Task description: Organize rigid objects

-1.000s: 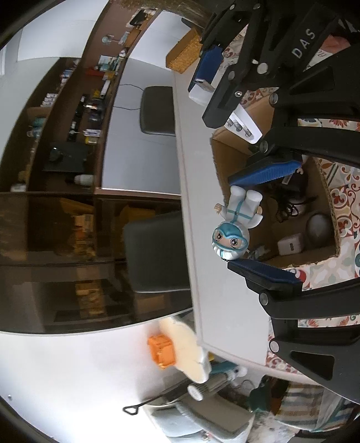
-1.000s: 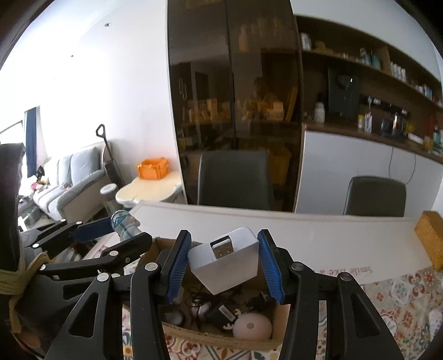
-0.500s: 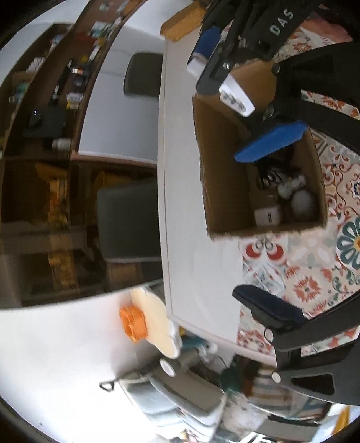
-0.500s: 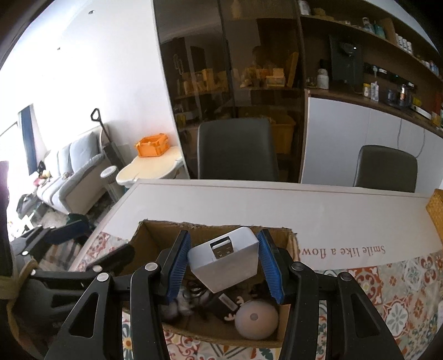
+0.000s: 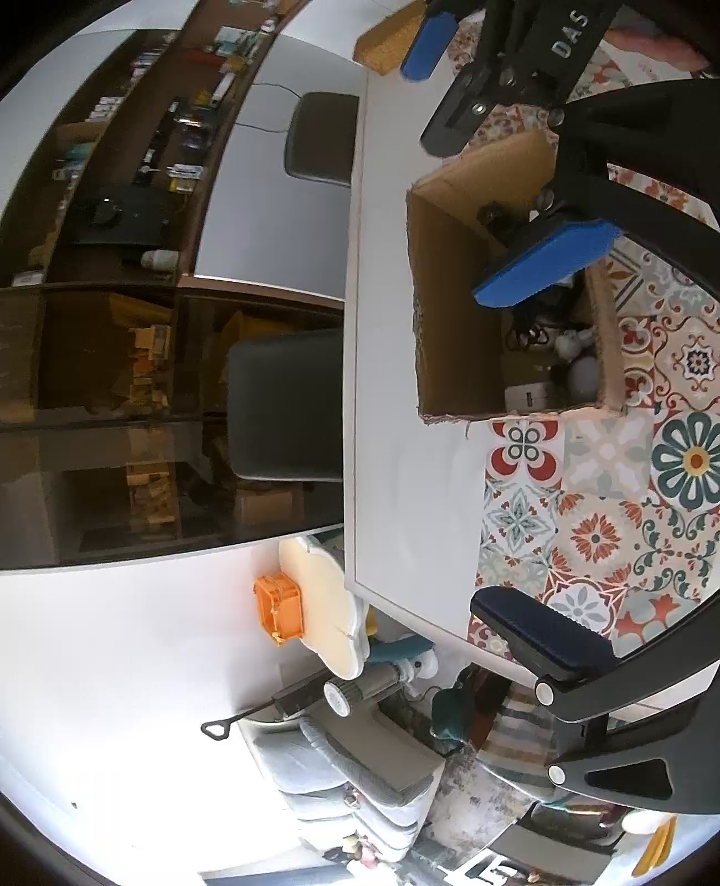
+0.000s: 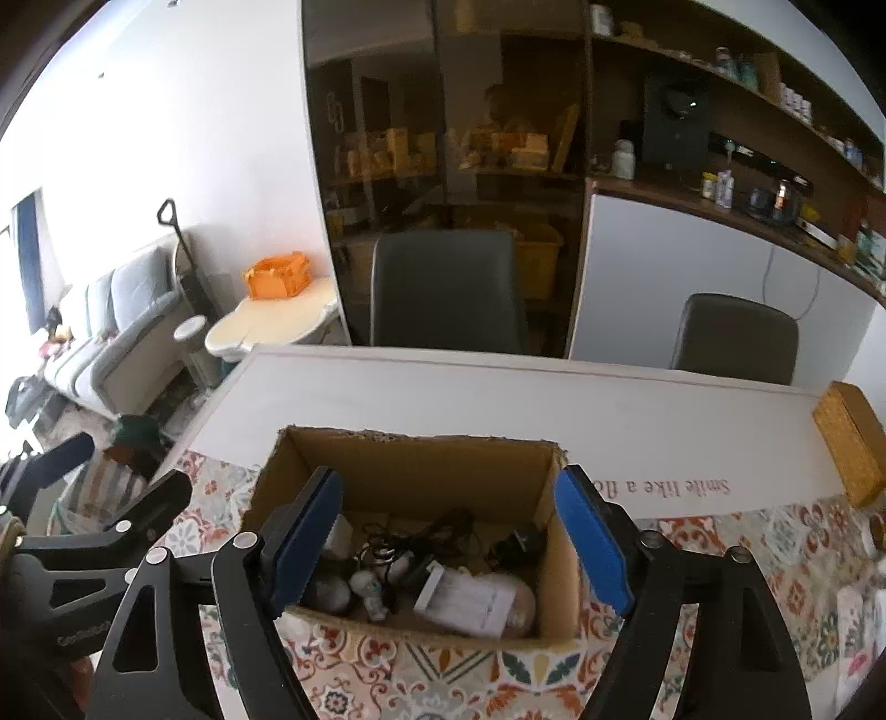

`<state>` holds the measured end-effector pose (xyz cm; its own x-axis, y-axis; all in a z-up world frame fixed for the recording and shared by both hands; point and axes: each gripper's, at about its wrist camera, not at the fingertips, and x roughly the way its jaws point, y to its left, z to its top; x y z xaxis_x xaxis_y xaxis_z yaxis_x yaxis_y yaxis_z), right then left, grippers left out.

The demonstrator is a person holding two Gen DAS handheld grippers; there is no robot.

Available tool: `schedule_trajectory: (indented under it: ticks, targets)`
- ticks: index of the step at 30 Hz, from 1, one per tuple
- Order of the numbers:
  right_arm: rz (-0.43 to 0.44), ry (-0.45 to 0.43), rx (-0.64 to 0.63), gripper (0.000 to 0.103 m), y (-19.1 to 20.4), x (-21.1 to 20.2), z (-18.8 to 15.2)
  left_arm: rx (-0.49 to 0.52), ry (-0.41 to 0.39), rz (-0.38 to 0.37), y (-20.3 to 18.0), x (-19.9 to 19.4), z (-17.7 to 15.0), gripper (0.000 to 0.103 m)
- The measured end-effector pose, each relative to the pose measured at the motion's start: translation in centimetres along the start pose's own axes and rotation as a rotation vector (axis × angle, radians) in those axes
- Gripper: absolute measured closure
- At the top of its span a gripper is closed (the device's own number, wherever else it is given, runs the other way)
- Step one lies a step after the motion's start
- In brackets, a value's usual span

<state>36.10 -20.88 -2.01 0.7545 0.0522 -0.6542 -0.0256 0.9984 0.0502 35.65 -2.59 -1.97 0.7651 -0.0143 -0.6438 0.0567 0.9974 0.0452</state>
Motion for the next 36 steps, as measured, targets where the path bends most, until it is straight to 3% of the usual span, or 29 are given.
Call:
schedule_trajectory:
  ticks: [10,25,36]
  targets:
    - [-0.093,-0.082,0.040,0.002,-0.3,-8.2,-2.1,0.033,-0.117,0.006,-0.3,-7.5,-1.8,0.000]
    - [-0.111,-0.175,0.114,0.001,-0.2,-19.5,-6.5,0.051,-0.286,0.046,0.9,-18.2,-5.3,0.000]
    - [-0.115,-0.197,0.095,0.001,0.6,-22.9,-8.2,0.064,-0.331,0.028,0.8,-21.6,-6.6,0.000]
